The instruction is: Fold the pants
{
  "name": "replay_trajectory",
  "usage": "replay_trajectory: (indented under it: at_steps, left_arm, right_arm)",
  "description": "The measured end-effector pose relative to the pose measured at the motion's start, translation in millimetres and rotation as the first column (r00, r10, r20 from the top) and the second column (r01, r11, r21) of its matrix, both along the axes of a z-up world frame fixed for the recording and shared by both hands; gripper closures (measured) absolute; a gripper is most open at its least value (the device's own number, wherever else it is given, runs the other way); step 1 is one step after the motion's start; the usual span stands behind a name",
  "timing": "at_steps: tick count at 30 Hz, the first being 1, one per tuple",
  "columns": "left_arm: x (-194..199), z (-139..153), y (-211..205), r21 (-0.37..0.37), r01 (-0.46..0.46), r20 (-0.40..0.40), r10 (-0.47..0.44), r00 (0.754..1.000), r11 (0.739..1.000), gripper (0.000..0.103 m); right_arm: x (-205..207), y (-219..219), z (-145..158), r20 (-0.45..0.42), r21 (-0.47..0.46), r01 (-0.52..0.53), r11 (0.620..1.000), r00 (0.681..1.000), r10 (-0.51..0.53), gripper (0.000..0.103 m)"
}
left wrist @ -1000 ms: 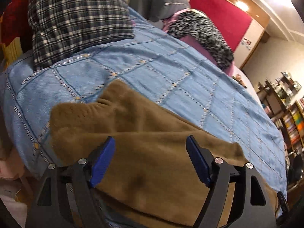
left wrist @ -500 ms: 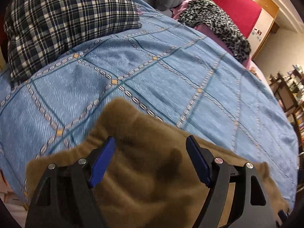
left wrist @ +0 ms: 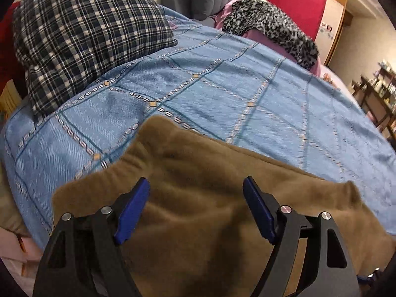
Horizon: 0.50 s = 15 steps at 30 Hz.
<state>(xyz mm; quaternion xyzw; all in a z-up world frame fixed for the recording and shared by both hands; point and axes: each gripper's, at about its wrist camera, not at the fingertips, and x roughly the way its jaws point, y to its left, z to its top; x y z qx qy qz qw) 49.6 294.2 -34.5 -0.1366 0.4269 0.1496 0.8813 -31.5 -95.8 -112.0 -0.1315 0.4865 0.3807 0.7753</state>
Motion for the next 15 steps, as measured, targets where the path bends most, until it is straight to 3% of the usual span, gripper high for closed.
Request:
replay_trajectory:
  at_steps: [3,7,10,15]
  left_arm:
    - [-3.3,6.0,-25.2,-0.024,0.036,0.021,-0.035,0.999,0.999,0.022]
    - [-0.2,3.1,-82.3,-0.029,0.169,0.029,-0.168,0.985,0.985,0.022]
    - [2.2,-6.6,-128.9,-0.070,0.286,0.025,-0.285,0.958,0.956,0.022]
    - [1.4,-24.2,-193.7,-0.093,0.422,-0.003,-0.424,0.906,0.902,0.022]
  right_arm:
    - [-1.9,-4.4,-0.9,-0.013,0.018,-0.004,1.000,1.000,0.005,0.029]
    - [-5.1,-9.1,0.0,-0.013,0.044,0.001,0.999,1.000,0.000,0.029]
    - [-5.3,-19.8,4.4,-0.008,0.083,0.032,0.996,0.999,-0.031,0.030]
    - [0.2,-70.4,29.5,0.032,0.209,0.197,0.958,0.978,-0.208,0.030]
